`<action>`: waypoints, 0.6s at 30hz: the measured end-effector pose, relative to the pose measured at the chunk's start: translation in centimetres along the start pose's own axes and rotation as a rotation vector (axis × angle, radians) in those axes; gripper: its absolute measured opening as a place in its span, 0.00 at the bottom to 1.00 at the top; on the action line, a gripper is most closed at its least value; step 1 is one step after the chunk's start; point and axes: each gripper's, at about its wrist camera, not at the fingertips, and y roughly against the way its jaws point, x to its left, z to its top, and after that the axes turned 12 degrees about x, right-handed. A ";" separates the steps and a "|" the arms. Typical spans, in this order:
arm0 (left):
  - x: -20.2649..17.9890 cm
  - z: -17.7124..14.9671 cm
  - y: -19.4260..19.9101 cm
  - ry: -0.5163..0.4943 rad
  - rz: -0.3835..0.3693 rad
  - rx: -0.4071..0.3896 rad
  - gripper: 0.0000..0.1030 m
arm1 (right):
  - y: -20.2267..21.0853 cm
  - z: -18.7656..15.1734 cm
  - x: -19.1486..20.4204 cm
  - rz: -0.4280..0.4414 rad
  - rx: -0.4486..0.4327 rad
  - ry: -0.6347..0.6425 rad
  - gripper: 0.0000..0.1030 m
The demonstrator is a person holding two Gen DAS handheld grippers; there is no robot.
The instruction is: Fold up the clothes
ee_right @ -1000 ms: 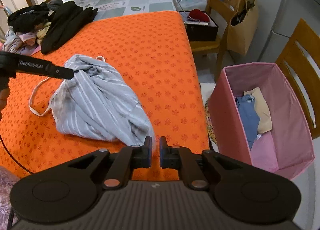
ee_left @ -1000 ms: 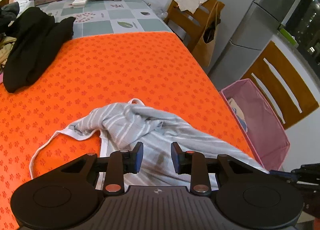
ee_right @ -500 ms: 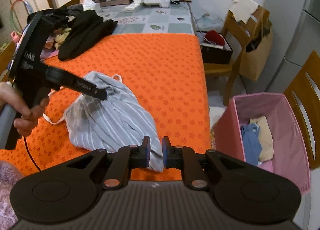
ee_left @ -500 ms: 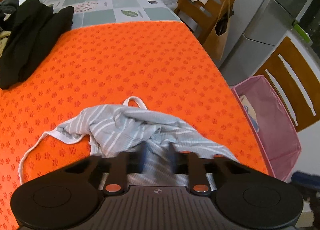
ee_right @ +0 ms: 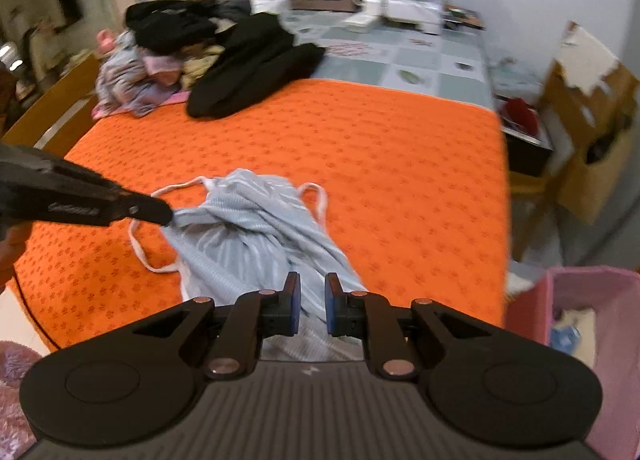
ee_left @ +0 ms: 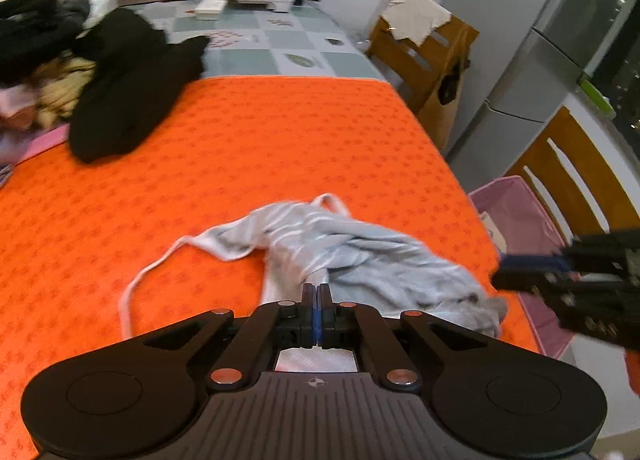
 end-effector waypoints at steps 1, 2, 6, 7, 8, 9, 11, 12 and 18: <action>0.4 -0.5 0.4 0.010 0.010 0.001 0.02 | -0.5 0.5 0.2 0.020 0.005 0.013 0.14; 0.9 -1.0 0.6 0.018 0.021 0.003 0.02 | -1.0 1.1 0.5 0.040 0.011 0.027 0.14; 2.3 -2.6 0.5 0.072 0.045 0.024 0.03 | -3.7 3.0 1.8 0.104 0.056 0.071 0.20; 2.6 -2.9 0.3 0.095 0.036 0.027 0.02 | -4.5 3.4 2.1 0.117 0.071 0.086 0.22; 2.9 -3.2 0.3 0.114 0.009 0.018 0.03 | -5.1 3.7 2.3 0.129 0.084 0.098 0.23; 3.1 -3.4 0.3 0.129 -0.023 0.005 0.03 | -5.6 4.0 2.6 0.134 0.101 0.108 0.24; 3.1 -3.6 0.5 0.149 -0.050 -0.010 0.03 | -6.4 4.2 2.7 0.125 0.129 0.120 0.24; 3.0 -3.6 0.6 0.153 -0.053 -0.017 0.03 | -6.7 4.3 2.7 0.121 0.142 0.125 0.24; 2.2 -3.3 1.5 0.153 -0.052 -0.044 0.03 | -6.6 4.0 0.1 0.157 0.148 -0.016 0.24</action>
